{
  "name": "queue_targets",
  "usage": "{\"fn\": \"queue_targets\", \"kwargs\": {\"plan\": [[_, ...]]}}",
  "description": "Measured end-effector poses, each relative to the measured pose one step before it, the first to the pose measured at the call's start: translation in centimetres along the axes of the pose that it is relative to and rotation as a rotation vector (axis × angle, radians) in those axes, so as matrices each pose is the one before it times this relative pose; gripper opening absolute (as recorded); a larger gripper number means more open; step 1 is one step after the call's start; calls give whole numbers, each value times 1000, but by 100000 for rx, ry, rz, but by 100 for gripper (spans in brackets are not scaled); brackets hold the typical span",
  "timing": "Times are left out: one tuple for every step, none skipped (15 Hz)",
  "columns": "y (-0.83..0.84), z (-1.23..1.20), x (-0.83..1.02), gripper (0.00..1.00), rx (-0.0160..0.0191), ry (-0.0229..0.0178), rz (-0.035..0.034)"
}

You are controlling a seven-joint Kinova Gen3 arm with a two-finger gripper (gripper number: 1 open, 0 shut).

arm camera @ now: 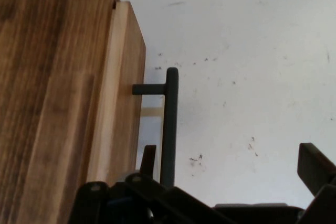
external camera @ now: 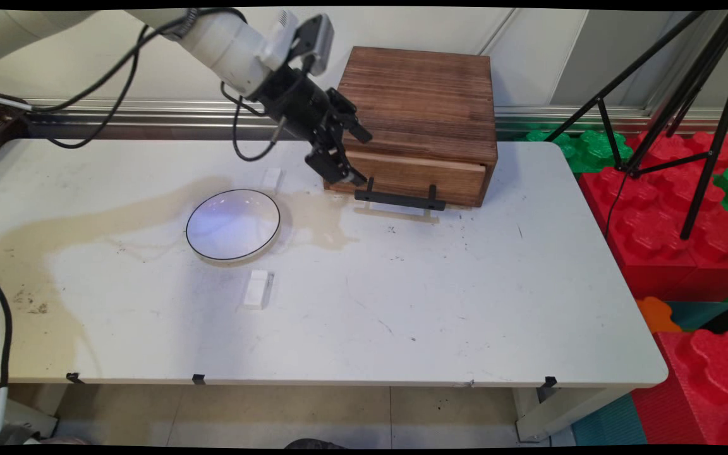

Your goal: Open the drawer

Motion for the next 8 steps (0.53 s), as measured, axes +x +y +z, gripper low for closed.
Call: {"fn": "queue_targets", "kwargs": {"plan": [[97,535,123,100,-315,-1013,32],[156,622,102,100,-392,-1348,123],[141,496,57,100,-268,-1187,58],[122,512,45,100,35,-1424,100],[91,454,24,100,298,-1529,117],[69,348,24,100,321,-1190,100],[89,388,42,100,297,-1373,323],[73,353,51,100,378,-1262,363]]}}
